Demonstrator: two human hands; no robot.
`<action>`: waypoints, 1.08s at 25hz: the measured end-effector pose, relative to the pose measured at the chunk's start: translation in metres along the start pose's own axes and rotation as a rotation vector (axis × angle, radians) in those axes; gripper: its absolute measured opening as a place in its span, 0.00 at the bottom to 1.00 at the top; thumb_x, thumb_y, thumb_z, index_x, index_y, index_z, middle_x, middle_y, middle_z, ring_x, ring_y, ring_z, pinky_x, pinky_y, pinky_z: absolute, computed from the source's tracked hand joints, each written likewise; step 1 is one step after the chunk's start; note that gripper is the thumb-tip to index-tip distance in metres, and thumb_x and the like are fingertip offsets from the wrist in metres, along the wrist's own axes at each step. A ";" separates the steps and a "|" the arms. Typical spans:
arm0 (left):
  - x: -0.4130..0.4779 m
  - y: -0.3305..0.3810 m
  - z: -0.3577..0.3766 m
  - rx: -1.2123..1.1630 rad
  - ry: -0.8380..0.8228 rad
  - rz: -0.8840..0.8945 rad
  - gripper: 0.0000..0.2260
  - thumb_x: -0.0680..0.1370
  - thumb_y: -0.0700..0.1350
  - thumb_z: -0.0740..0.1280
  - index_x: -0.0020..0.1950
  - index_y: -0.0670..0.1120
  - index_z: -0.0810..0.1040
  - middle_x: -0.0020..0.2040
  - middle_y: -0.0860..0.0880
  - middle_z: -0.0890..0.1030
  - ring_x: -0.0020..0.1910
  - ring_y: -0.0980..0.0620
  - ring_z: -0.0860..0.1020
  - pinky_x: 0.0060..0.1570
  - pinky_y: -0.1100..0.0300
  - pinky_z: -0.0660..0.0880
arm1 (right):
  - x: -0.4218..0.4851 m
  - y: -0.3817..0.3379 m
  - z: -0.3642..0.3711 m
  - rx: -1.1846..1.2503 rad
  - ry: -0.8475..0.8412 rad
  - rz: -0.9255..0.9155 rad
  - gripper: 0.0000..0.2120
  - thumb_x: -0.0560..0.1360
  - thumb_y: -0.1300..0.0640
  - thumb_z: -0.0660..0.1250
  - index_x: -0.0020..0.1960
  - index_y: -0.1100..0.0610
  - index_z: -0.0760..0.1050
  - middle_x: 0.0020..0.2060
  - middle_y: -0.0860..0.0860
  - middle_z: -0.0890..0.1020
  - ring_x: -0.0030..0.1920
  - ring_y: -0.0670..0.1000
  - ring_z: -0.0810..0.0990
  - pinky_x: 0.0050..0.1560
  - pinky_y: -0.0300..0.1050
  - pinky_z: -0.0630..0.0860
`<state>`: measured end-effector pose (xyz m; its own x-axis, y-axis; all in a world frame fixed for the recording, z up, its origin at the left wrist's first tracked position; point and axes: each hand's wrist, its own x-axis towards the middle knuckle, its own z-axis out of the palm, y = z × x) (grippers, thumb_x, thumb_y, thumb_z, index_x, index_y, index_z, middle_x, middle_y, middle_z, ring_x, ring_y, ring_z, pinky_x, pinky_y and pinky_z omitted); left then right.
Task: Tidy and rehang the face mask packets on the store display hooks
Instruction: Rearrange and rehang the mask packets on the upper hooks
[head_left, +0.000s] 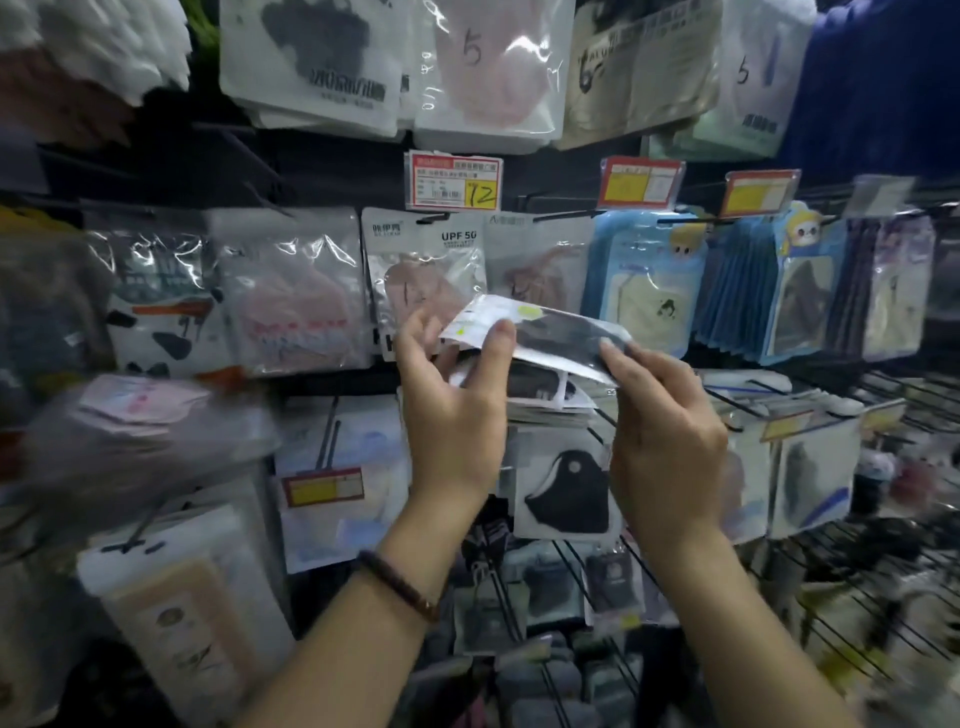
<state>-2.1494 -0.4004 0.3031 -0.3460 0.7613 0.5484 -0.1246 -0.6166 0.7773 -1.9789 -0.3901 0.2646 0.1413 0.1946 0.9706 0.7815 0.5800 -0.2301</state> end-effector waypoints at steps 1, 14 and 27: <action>-0.011 -0.003 0.006 -0.130 0.050 -0.105 0.30 0.75 0.59 0.77 0.71 0.50 0.71 0.69 0.48 0.81 0.66 0.52 0.82 0.68 0.47 0.80 | -0.013 -0.009 -0.003 0.021 0.009 0.014 0.13 0.85 0.64 0.67 0.68 0.61 0.84 0.60 0.62 0.85 0.60 0.59 0.86 0.64 0.49 0.83; -0.062 -0.056 -0.049 -0.182 0.088 -0.361 0.12 0.80 0.31 0.70 0.62 0.38 0.84 0.58 0.40 0.88 0.61 0.39 0.86 0.69 0.38 0.78 | -0.066 -0.029 -0.031 0.088 -0.281 0.426 0.18 0.78 0.44 0.70 0.64 0.50 0.83 0.57 0.44 0.82 0.62 0.50 0.77 0.65 0.44 0.72; -0.080 -0.089 -0.072 0.064 0.128 -0.326 0.06 0.85 0.46 0.69 0.58 0.48 0.83 0.54 0.45 0.89 0.56 0.43 0.87 0.61 0.38 0.82 | -0.091 -0.010 0.014 0.769 -0.223 1.041 0.07 0.83 0.61 0.72 0.53 0.51 0.87 0.45 0.48 0.91 0.45 0.44 0.89 0.45 0.36 0.83</action>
<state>-2.1775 -0.4211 0.1675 -0.4120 0.8820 0.2288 -0.1902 -0.3288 0.9250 -2.0079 -0.4022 0.1776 0.3028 0.9045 0.3003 -0.1859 0.3651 -0.9122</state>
